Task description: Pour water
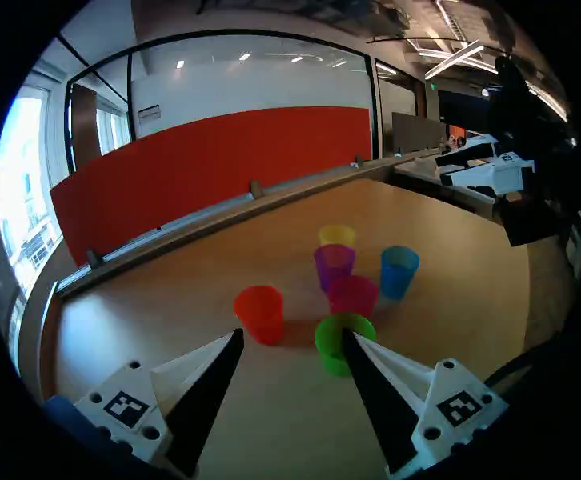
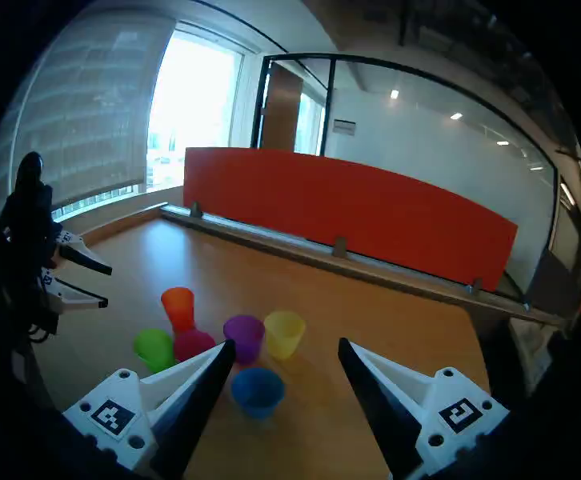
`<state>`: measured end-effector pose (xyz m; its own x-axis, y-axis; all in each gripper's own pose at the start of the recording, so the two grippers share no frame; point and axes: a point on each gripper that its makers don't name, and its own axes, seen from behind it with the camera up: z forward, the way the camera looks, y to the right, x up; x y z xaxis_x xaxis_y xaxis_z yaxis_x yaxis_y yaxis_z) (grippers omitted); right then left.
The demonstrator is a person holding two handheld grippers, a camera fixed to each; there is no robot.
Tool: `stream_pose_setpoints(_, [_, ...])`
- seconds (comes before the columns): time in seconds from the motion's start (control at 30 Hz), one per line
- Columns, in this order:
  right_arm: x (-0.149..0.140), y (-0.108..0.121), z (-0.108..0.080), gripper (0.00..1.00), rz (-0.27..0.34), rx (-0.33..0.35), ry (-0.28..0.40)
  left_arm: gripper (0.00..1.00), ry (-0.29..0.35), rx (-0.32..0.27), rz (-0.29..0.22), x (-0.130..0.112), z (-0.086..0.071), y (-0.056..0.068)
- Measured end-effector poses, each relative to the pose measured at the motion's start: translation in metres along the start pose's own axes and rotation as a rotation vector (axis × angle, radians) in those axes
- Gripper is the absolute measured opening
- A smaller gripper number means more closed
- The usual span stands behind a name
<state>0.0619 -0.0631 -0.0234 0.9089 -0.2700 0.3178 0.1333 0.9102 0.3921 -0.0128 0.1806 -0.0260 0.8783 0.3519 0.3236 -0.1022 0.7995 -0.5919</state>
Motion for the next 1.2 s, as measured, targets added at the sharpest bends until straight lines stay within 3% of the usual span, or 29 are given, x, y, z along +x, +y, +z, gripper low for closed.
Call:
stream_pose_setpoints(0.47, [-0.015,-0.002,0.010,1.00,0.008,0.010,-0.039,0.90,-0.127,-0.100,0.074,-0.060,0.043,0.038])
stream_pose_setpoints(0.87, [-0.024,0.001,0.015,0.99,0.004,0.011,-0.060,0.90,-0.172,-0.147,0.085,-0.083,0.070,0.052])
stream_pose_setpoints(1.2, [-0.031,0.004,0.017,0.99,-0.003,0.013,-0.080,0.90,-0.166,-0.167,0.053,-0.086,0.088,0.059])
